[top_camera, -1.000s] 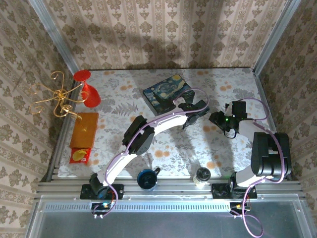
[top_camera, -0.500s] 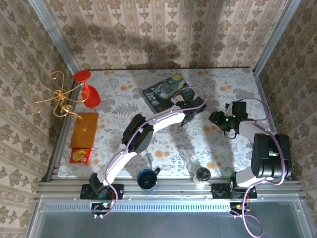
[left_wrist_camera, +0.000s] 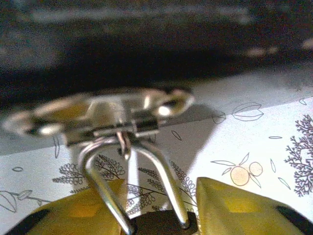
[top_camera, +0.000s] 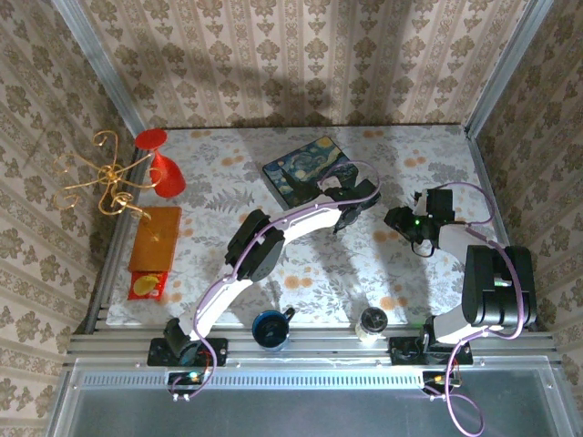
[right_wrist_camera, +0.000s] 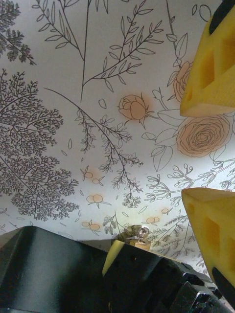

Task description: Unlock the padlock with the key

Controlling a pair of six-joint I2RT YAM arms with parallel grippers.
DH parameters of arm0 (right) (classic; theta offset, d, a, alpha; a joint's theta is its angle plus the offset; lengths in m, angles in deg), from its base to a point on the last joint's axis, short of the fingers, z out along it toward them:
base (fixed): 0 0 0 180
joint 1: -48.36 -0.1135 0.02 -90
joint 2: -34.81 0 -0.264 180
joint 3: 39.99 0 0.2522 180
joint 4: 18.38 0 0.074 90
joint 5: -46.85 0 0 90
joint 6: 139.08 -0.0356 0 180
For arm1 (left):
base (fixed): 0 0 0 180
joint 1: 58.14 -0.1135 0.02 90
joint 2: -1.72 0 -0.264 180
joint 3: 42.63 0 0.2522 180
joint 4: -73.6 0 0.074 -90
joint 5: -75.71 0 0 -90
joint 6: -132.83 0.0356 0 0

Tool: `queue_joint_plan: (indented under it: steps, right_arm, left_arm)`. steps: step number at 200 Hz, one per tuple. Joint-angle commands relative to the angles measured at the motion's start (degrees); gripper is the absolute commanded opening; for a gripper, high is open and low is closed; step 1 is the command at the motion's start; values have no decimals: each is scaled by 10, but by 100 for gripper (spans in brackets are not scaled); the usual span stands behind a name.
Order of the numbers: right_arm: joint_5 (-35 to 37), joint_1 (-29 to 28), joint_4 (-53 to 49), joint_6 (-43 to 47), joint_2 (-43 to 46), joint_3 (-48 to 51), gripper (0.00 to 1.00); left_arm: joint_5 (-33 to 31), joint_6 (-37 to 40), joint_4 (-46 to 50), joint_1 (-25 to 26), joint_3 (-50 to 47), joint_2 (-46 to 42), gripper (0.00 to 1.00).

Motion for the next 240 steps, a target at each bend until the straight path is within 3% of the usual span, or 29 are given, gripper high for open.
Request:
queue_joint_plan:
  steps: [1,39,75,113,165,240]
  right_arm:
    - [-11,1,8,6,12,9,43]
    - [-59,-8,64,-7,-8,21,38]
    - [-108,-27,140,-31,-41,30,34]
    - [-146,-54,239,-61,-77,35,31]
    - [-139,-91,299,-68,-68,50,30]
    - [-106,-118,378,-79,-64,95,25]
  left_arm:
    - [16,19,-7,4,0,2,37]
    - [50,34,-36,-2,-16,-25,34]
    - [72,40,-73,-6,-57,-67,22]
    - [123,19,-123,-14,-112,-107,22]
    - [195,-5,-189,-36,-190,-164,21]
    - [289,-24,-215,-57,-205,-179,22]
